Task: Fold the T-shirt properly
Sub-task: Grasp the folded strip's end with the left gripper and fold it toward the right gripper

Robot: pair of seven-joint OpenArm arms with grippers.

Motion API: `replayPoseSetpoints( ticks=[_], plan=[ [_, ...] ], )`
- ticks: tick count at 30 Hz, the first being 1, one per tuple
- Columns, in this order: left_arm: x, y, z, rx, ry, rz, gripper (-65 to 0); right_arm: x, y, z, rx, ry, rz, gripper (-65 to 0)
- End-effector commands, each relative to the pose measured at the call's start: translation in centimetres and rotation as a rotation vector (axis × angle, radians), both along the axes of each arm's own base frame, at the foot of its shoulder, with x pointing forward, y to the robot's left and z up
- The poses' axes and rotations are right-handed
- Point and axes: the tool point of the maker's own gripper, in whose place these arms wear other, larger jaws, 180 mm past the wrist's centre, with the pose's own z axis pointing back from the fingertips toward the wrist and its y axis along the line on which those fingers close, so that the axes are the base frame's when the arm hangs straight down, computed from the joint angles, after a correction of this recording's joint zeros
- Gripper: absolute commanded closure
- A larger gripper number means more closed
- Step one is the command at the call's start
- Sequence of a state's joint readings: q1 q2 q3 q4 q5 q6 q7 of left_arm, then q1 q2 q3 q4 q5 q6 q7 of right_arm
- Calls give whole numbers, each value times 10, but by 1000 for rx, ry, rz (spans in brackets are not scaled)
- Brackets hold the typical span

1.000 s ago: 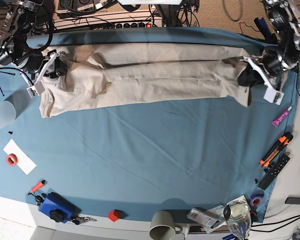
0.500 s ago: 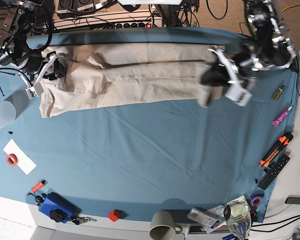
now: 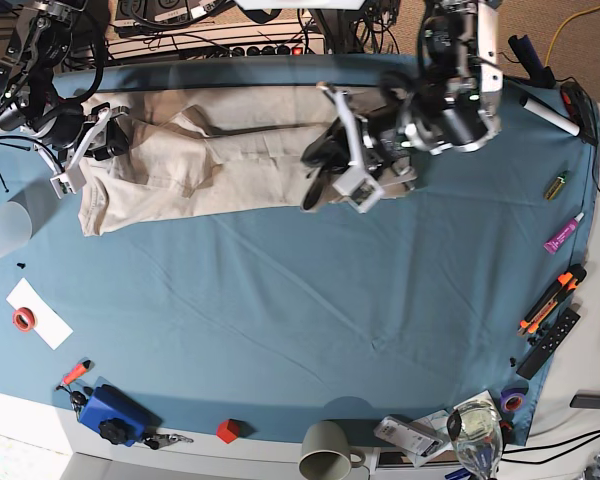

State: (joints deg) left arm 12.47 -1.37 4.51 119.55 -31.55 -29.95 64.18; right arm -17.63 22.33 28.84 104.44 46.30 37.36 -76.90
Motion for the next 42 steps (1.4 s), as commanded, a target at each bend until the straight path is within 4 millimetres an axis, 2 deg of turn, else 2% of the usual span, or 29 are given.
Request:
replayPoseSetpoints(
  ticks=[1,5,8,15,18,21,25,26,29,34,38,42],
  plan=[
    [4,-11,12,-45,-33,-5,0,8,-4,11,-15,-43,6,-187],
    [-8,-39,5,-67,6,-85,0,8,-4,11,-15,-43,6,-187],
    [-9,-52,0,-77,48,-85,0,8,-4,11,-15,-43,6,-187],
    [18,-43,1,-15,7,19,0,8,-4,11,-15,-43,6,-187],
    [20,-43,2,-10,2,19,0,8,-4,11,-15,-43,6,-187],
    [10,-48,3,-19,-2,-51,0,9,-4,12,-14,-47,6,-187],
    [1,-57,11,-78,-2,-115,-197,9,-4,12,-13,-52,5,-187],
    [-1,-58,12,-86,7,-122,-225,9,-4,12,-13,-52,5,-187],
    [-6,-61,14,-106,27,-140,-232,9,-4,12,-13,-53,5,-187],
    [-6,-58,11,-85,43,-131,-230,10,-4,12,-12,-56,5,-187],
    [-1,-46,7,-4,51,-73,-229,10,-4,13,-11,-57,5,-187],
    [8,-26,1,85,33,25,-173,13,-2,15,0,-68,8,-187]
  ],
)
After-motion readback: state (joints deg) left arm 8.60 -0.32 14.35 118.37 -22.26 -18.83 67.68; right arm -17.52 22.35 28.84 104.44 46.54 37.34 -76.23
